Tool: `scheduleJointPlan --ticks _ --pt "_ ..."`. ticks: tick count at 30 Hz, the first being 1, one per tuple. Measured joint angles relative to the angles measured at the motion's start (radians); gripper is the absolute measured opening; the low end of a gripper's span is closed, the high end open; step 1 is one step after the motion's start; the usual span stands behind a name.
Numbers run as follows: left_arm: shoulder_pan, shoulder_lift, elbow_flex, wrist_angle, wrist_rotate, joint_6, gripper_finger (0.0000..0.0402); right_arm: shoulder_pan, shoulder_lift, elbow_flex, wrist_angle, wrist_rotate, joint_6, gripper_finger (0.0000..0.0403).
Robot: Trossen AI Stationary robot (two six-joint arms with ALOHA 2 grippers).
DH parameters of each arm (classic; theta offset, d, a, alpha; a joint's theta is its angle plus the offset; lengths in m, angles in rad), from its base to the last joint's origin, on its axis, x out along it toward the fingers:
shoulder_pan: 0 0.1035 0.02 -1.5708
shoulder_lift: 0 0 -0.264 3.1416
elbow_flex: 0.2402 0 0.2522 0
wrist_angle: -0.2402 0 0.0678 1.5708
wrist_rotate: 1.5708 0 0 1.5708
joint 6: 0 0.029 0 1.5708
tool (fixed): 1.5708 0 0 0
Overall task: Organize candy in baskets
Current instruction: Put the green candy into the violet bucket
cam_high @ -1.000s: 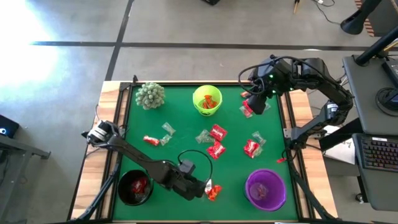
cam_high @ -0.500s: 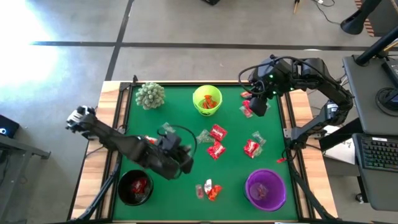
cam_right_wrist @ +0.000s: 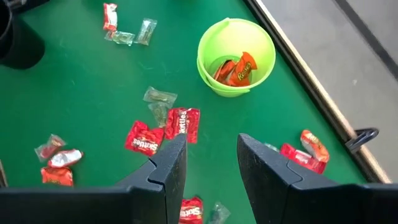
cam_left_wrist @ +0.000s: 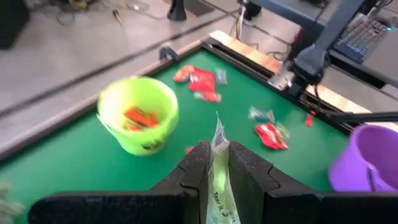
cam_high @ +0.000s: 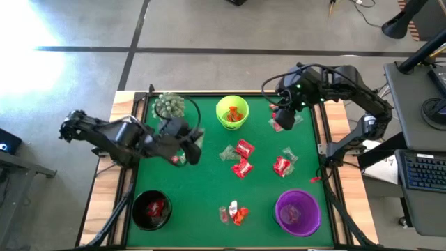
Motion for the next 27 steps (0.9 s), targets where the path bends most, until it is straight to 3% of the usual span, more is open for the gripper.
scheduleJointPlan --ticks 6,15,27 --pt "0.093 -0.053 0.0 0.011 0.012 0.12 0.0038 0.0 0.065 0.0 0.001 0.007 0.007 0.0134" --pt "0.21 -0.082 0.0 0.055 0.036 0.135 0.0038 0.012 0.173 -0.001 -0.001 0.005 -0.224 0.0134" --pt "0.325 -0.095 0.0 0.097 0.036 0.143 0.0038 -0.043 0.066 -0.005 -0.003 0.007 -0.388 0.0134"
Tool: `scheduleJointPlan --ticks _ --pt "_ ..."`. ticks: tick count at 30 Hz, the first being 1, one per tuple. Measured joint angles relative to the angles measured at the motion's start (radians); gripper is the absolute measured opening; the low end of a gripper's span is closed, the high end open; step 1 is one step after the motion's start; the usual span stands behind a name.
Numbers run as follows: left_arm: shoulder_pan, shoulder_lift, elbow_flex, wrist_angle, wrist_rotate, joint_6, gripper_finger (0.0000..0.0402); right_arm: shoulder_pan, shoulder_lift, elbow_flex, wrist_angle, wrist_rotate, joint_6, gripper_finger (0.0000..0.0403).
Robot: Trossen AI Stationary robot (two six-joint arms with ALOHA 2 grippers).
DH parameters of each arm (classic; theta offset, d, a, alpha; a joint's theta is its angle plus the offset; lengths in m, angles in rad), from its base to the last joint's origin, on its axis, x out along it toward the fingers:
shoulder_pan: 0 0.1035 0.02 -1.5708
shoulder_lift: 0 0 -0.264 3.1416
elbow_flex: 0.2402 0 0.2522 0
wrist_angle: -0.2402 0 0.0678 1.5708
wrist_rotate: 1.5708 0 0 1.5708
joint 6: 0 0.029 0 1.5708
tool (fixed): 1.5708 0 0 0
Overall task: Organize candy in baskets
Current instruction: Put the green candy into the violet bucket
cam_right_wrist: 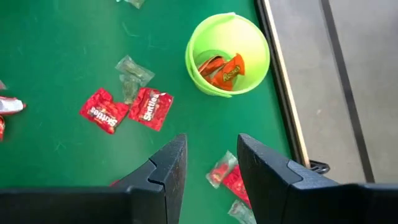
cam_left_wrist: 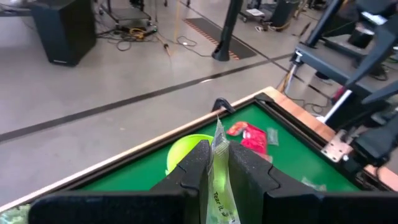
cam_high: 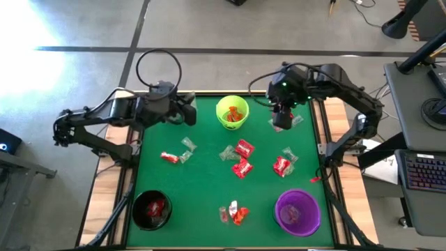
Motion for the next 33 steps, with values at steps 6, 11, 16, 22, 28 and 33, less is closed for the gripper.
scheduleJointPlan --ticks 6,11,16,22,28,33 --pt "0.009 -0.001 0.0 0.029 0.002 0.077 0.0038 0.001 0.002 0.0 0.003 -0.004 -0.033 0.0134" --pt "0.009 -0.007 0.0 0.102 0.082 0.172 0.0038 0.001 0.033 0.0 0.019 0.001 0.035 0.0134" --pt "0.008 -0.002 0.0 0.169 0.169 0.303 0.0038 0.011 0.072 0.0 0.062 0.001 0.122 0.0134" --pt "0.008 -0.003 -0.002 0.159 0.191 0.395 0.0038 0.051 0.123 0.0 0.145 0.0 0.144 0.0134" --pt "0.007 -0.004 -0.006 0.148 0.263 0.457 0.0038 0.11 0.182 0.0 0.126 0.021 0.225 0.0134" --pt "0.008 -0.006 -0.007 0.148 0.273 0.492 0.0038 0.135 0.232 -0.001 0.081 0.025 0.271 0.0134"
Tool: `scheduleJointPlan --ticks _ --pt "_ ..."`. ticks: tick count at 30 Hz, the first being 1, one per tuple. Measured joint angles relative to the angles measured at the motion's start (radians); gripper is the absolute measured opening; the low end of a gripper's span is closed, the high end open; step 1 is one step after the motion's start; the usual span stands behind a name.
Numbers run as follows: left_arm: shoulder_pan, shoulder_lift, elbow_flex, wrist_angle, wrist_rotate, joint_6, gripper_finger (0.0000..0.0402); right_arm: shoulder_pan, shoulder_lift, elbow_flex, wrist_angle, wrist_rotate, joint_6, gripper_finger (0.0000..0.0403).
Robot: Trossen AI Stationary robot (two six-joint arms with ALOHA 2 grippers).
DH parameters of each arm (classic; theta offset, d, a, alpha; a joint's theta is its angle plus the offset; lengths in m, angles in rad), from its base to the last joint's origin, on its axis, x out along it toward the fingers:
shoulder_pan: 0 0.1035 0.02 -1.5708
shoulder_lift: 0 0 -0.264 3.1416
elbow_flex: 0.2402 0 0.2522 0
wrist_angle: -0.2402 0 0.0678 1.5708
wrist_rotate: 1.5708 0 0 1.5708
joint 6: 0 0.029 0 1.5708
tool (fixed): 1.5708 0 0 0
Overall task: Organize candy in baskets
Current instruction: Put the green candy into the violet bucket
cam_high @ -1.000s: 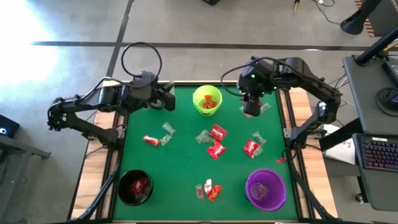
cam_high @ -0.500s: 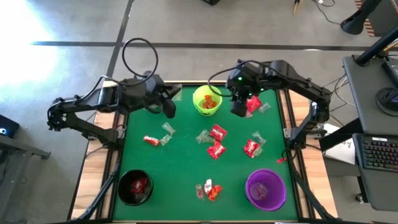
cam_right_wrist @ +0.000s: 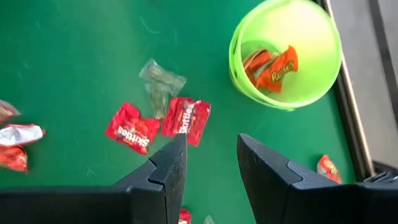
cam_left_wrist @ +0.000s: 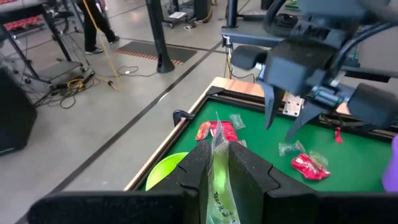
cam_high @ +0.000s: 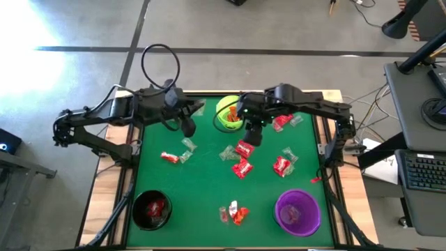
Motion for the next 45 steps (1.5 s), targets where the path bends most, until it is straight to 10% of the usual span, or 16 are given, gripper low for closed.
scheduleJointPlan --ticks 22,45 --pt "0.0 -0.008 0.0 0.041 0.022 0.02 0.0038 0.022 0.037 0.118 0.166 -0.051 0.127 0.0192" --pt "0.0 -0.003 0.0 0.307 0.303 0.023 0.0038 0.054 -0.002 0.223 0.523 -0.052 -0.057 0.0192"
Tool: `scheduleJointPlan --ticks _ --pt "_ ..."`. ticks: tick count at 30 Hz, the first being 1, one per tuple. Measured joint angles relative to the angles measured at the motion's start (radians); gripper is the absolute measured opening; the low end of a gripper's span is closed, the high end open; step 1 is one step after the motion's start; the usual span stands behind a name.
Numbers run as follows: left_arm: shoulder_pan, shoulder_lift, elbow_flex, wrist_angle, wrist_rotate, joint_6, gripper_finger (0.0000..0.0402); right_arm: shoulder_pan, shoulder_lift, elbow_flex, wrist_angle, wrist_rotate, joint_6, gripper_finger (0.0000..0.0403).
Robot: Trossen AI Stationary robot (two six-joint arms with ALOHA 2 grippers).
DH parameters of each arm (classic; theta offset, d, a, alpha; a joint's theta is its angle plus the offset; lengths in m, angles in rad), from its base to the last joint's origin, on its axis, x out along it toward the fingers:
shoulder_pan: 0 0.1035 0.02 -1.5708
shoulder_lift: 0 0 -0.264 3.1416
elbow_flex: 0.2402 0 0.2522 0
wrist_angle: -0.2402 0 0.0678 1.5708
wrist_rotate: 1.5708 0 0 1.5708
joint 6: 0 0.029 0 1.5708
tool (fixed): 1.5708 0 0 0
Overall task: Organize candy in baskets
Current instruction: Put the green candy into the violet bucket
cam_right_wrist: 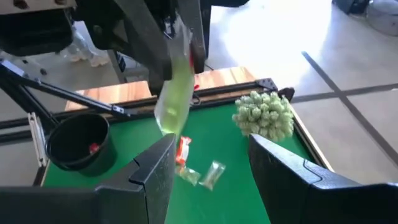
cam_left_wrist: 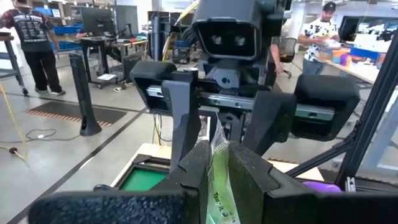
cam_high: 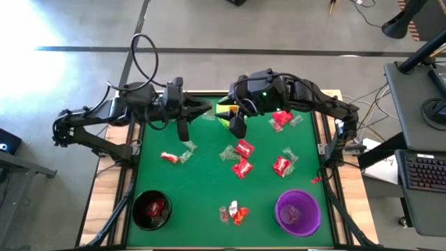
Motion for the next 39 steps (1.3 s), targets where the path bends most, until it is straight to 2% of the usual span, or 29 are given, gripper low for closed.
scheduleJointPlan --ticks 7,19,24,32,39 --pt "0.003 0.019 0.0 0.024 0.0 0.026 0.0038 0.0 0.004 0.0 0.024 -0.06 0.02 0.0192" --pt "0.025 0.06 0.0 0.078 0.001 0.03 0.0038 0.011 0.009 -0.002 0.027 -0.06 0.048 0.0186" --pt "0.034 0.06 0.001 0.084 0.0 0.037 0.0038 0.011 0.012 -0.002 0.024 -0.059 0.052 0.0145" --pt "0.037 0.06 0.002 0.086 0.014 0.034 0.0038 0.011 0.012 -0.002 0.04 -0.049 0.053 0.0023" --pt "0.037 0.06 0.002 0.08 0.014 0.023 0.0038 0.011 0.012 -0.002 0.022 -0.05 0.102 0.0014"
